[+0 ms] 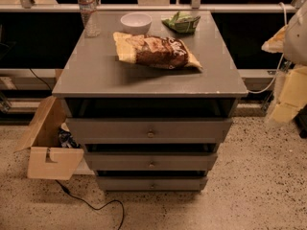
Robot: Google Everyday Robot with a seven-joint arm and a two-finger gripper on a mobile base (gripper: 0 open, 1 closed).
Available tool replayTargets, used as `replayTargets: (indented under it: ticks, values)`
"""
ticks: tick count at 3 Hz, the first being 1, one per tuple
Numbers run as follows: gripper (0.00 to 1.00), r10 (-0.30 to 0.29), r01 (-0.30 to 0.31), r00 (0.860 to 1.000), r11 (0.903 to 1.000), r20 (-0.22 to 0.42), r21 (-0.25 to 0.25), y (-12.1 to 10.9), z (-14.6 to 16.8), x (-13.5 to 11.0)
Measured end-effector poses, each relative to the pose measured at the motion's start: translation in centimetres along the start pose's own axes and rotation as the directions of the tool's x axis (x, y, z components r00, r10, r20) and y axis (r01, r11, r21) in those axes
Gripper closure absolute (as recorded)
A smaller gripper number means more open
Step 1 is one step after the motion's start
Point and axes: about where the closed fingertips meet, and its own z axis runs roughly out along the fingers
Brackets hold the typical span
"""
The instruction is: Open bottom drawer
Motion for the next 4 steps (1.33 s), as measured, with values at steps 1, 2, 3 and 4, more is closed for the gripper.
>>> replayTargets:
  ticks: [1, 2, 3, 4]
  values:
    - [0.00, 0.000, 0.000, 1.000, 1.0000, 0.000, 0.000, 0.0, 0.0, 0.0]
    - [0.00, -0.021, 0.021, 1.000, 0.9997, -0.018, 0.012, 0.6, 1.6, 1.2]
    - [0.00, -0.036, 0.036, 0.999, 0.9991, -0.006, -0.025, 2.2, 7.4, 5.1]
    - [0.00, -0.032, 0.036, 0.998, 0.9967, 0.058, -0.072, 4.1, 14.0, 8.3]
